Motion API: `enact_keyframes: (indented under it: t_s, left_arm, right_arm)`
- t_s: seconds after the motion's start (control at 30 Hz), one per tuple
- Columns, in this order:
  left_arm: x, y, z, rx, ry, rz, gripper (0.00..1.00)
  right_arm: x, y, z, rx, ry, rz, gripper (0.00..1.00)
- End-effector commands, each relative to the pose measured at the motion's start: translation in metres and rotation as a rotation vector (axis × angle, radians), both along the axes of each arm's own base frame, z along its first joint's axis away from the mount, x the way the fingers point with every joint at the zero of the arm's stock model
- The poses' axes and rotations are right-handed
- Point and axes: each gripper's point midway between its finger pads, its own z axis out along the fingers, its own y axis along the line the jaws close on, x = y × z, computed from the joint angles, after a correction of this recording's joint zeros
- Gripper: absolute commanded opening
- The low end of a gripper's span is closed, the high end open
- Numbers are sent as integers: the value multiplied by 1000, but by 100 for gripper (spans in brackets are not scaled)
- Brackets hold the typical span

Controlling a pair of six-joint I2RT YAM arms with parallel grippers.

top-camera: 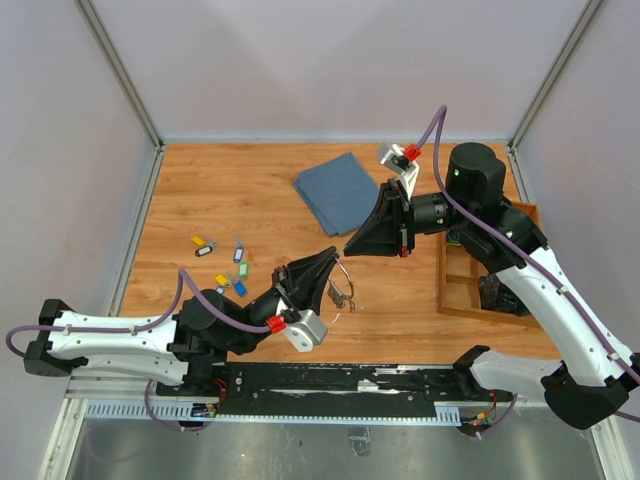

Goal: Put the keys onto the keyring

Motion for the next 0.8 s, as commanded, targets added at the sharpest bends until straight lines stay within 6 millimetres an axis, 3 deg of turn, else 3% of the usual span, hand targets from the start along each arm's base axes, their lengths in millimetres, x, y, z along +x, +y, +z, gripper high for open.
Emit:
enact_keyframes:
  t_s: [0.0,0.1,0.37,0.77]
  left_arm:
    - [0,7,20,-67,6,-3,7]
    - [0,8,21,-70,11,-7,1]
    - [-12,-1,18,-22,21,-42,0]
    - [-22,-11,6,22,22,-61,1]
  right_arm:
    - [-10,-2,12,23,-49,22,1]
    - [-8,-1,12,22,-50,16,1]
    - [1,1,10,14,-69,-34,4]
    - [8,1,29,44,-144,-68,1]
